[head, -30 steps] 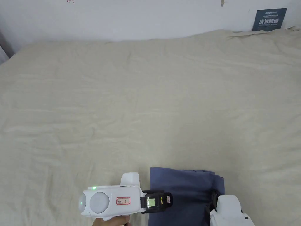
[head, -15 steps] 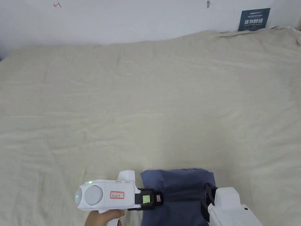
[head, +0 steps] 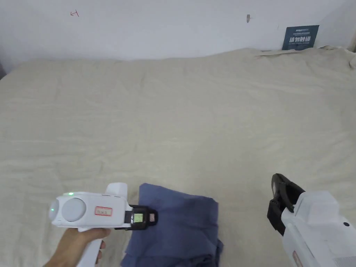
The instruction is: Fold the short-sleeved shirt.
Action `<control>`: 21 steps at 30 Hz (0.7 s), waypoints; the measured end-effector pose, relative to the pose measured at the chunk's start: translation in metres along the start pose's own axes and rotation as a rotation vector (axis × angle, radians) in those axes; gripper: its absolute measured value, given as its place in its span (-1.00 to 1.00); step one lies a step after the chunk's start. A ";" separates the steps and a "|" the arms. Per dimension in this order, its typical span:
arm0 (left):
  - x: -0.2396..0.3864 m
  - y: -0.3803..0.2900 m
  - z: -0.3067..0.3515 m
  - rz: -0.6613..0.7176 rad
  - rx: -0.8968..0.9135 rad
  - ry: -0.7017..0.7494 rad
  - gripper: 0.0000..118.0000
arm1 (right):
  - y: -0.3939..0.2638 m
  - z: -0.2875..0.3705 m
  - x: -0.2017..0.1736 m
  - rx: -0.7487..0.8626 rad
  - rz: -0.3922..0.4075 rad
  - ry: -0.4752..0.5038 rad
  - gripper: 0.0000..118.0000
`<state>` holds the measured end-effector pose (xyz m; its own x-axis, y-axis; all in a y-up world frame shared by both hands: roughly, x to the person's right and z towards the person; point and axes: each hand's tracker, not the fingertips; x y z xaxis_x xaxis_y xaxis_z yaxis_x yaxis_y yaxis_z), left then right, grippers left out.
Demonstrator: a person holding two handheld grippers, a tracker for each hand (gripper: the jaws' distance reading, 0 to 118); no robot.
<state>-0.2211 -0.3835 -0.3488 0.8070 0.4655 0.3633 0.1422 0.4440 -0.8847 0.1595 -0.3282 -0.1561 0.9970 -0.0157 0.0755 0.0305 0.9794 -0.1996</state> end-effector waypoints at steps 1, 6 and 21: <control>-0.010 0.005 0.011 0.000 0.008 0.023 -0.65 | 0.003 0.000 0.000 0.006 0.000 -0.002 -1.00; -0.063 0.029 0.066 -0.016 0.036 0.161 -0.65 | 0.018 0.000 -0.008 0.031 -0.010 -0.005 -1.00; -0.206 0.042 0.177 0.175 0.073 0.514 -0.64 | 0.024 -0.020 -0.029 0.026 0.000 0.003 -1.00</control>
<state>-0.4827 -0.3250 -0.4091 0.9938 0.1114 0.0063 -0.0452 0.4540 -0.8899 0.1322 -0.3083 -0.1824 0.9972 -0.0158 0.0727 0.0282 0.9843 -0.1742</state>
